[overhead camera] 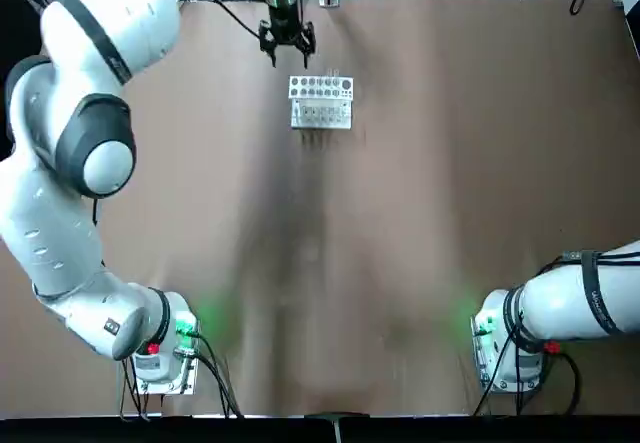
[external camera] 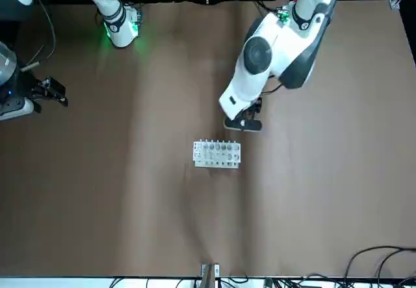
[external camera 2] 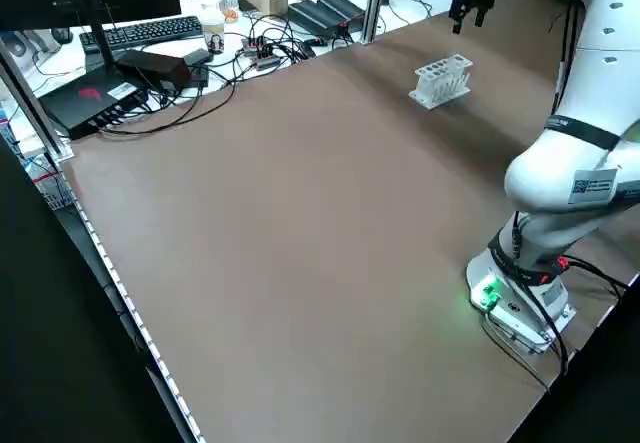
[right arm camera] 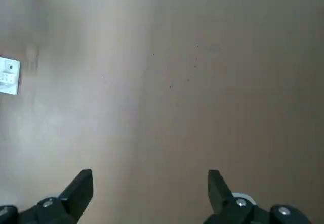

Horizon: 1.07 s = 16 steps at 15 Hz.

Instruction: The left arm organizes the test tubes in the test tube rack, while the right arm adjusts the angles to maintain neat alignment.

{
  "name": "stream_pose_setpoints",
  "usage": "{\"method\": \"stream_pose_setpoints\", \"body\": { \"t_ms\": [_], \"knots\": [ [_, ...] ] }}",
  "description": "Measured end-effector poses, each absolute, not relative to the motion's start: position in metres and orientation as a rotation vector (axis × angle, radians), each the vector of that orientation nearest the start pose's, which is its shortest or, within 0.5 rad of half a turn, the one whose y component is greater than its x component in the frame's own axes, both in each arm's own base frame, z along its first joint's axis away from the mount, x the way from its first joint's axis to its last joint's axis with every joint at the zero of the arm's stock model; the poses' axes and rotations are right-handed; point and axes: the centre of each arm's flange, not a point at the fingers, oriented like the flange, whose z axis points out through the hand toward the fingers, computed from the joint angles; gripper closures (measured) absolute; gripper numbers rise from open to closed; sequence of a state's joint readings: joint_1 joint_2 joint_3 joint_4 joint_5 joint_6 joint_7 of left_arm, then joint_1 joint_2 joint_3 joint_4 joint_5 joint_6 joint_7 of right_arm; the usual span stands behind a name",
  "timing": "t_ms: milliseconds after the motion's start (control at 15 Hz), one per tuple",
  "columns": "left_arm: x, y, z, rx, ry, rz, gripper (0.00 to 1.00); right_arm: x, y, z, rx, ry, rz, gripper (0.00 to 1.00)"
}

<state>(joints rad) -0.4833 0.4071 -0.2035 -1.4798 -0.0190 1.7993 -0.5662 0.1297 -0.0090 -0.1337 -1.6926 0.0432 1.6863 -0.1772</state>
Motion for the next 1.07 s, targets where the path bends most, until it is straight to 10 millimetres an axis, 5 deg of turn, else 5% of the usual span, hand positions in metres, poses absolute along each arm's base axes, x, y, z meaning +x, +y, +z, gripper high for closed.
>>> {"method": "stream_pose_setpoints", "body": {
  "t_ms": [467, 1067],
  "knots": [
    [0.545, -0.453, 0.394, -3.234, 0.070, 0.023, 0.00, 0.559, 0.002, 0.582, -3.087, -0.262, -0.010, 0.00],
    [0.562, -0.481, 0.342, -3.179, 0.020, -0.026, 0.00, 0.559, 0.001, 0.581, -3.087, -0.262, -0.009, 0.00]
  ]
}}
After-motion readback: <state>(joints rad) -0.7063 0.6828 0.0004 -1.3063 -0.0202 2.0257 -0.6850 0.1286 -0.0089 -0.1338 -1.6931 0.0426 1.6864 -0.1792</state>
